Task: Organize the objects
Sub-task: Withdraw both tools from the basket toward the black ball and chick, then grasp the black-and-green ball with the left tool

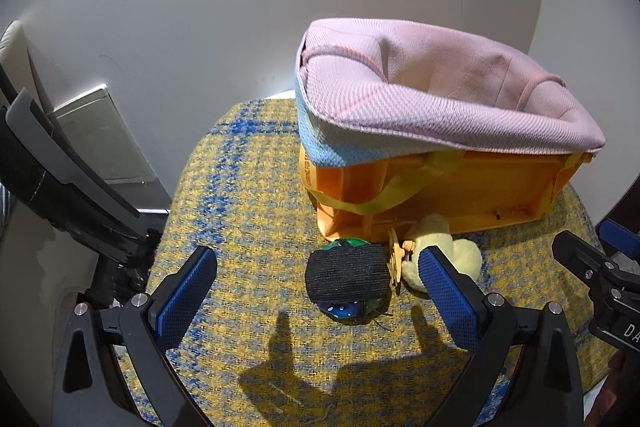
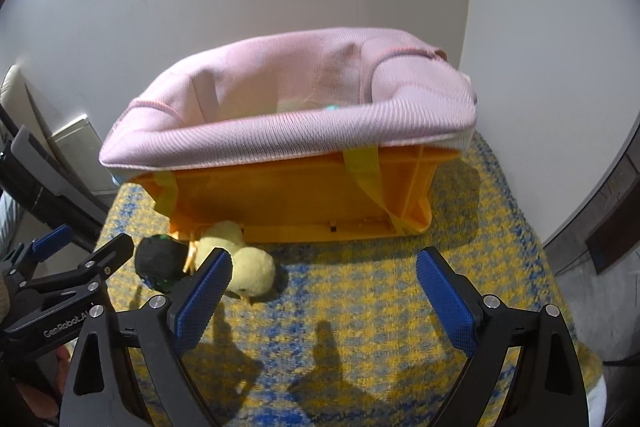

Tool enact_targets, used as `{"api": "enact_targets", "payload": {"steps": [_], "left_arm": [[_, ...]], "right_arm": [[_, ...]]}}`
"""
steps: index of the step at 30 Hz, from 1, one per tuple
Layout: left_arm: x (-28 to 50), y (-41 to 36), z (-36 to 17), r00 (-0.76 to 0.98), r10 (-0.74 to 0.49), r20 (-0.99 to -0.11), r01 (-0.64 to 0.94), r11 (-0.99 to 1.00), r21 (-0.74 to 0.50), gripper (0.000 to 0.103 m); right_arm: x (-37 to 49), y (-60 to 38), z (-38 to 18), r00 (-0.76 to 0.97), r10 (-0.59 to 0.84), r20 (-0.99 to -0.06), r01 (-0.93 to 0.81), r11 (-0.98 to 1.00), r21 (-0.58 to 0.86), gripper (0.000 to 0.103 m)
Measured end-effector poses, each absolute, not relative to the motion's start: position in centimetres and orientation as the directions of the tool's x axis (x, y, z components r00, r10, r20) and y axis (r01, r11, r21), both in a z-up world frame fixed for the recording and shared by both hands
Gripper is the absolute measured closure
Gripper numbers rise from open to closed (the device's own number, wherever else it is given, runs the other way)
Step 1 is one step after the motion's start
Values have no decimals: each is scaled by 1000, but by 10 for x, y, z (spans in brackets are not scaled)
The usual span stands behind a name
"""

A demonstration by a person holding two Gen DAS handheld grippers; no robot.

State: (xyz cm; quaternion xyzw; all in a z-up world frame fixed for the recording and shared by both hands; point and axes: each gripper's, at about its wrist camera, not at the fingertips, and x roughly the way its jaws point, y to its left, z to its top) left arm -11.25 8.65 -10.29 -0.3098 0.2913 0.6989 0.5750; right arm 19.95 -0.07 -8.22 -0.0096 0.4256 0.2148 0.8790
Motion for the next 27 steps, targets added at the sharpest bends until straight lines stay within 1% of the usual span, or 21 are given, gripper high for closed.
{"api": "enact_targets", "payload": {"steps": [7, 12, 18, 20, 22, 23, 25, 27], "left_arm": [[-111, 94, -125, -135, 596, -791, -987, -148, 57, 1], [-112, 102, -139, -114, 574, -811, -988, -150, 33, 1], [-107, 109, -150, -109, 566, -817, -991, -127, 44, 2], [-106, 110, -153, -103, 562, -820, -992, -120, 42, 5], [-105, 111, -156, -90, 557, -825, -993, -111, 33, 13], [-105, 112, -158, -85, 554, -828, -994, -108, 30, 15], [-104, 112, -163, -70, 543, -837, -995, -101, 17, 24], [-103, 112, -166, -56, 536, -843, -996, -94, 6, 30]], "right_arm": [[203, -2, -106, 516, 364, -776, -372, 911, 180, 9], [208, -4, -114, 509, 358, -782, -363, 914, 182, 9], [212, -5, -124, 491, 351, -798, -353, 917, 186, 9], [213, -5, -127, 487, 348, -801, -351, 918, 186, 9], [214, -5, -128, 485, 346, -803, -351, 918, 184, 9], [214, -5, -129, 485, 345, -803, -351, 919, 182, 9], [215, -5, -129, 485, 343, -805, -351, 919, 180, 9], [215, -5, -130, 483, 341, -807, -350, 919, 180, 9]]}}
